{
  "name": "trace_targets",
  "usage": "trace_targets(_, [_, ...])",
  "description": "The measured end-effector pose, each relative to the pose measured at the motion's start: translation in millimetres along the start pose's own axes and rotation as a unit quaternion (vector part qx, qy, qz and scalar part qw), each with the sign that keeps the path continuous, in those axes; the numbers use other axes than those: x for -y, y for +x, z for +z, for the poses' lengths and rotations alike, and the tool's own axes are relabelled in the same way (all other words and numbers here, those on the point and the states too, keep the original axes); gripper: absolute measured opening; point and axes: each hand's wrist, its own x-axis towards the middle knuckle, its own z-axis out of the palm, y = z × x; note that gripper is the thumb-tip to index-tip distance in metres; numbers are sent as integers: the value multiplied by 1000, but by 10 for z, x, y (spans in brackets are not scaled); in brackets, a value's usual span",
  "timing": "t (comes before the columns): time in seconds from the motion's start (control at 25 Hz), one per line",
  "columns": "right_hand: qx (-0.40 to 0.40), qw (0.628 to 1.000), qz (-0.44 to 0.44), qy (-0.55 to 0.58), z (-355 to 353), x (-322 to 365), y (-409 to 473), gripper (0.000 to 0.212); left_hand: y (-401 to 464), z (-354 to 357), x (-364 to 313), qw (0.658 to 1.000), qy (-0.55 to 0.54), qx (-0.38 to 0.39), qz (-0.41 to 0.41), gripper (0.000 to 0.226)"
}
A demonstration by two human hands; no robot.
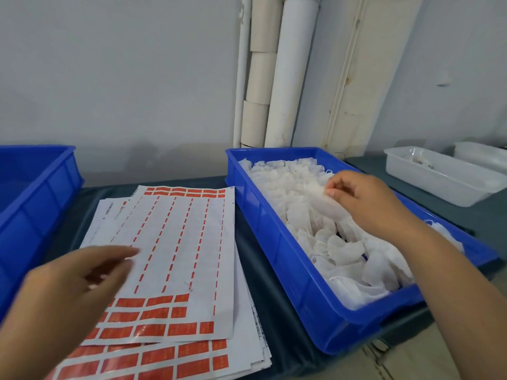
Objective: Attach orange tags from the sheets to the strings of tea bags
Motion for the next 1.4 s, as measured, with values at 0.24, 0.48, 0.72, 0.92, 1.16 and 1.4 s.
trace_targets(0.24, [86, 972, -109, 192, 322, 1025, -303, 24, 34, 83, -846, 986, -138, 88, -12, 55])
trace_targets(0.48, [193, 934, -164, 254, 804, 1377, -588, 22, -137, -11, -604, 962, -245, 112, -42, 40])
trace_targets(0.72, [205, 927, -91, 301, 1015, 1360, -575, 26, -156, -48, -344, 953, -287, 12, -99, 11])
trace_targets(0.92, [223, 945, -28, 239, 1003, 1228, -510, 19, -121, -75, -169, 950, -283, -21, -130, 12])
trace_targets(1.16, [222, 937, -50, 265, 1050, 1288, -469, 18, -93, -59, 3, 958, -244, 13, -152, 12])
trace_targets(1.4, [255, 944, -62, 201, 1269, 1323, -537, 14, -134, 313, -174, 976, -152, 141, -63, 10])
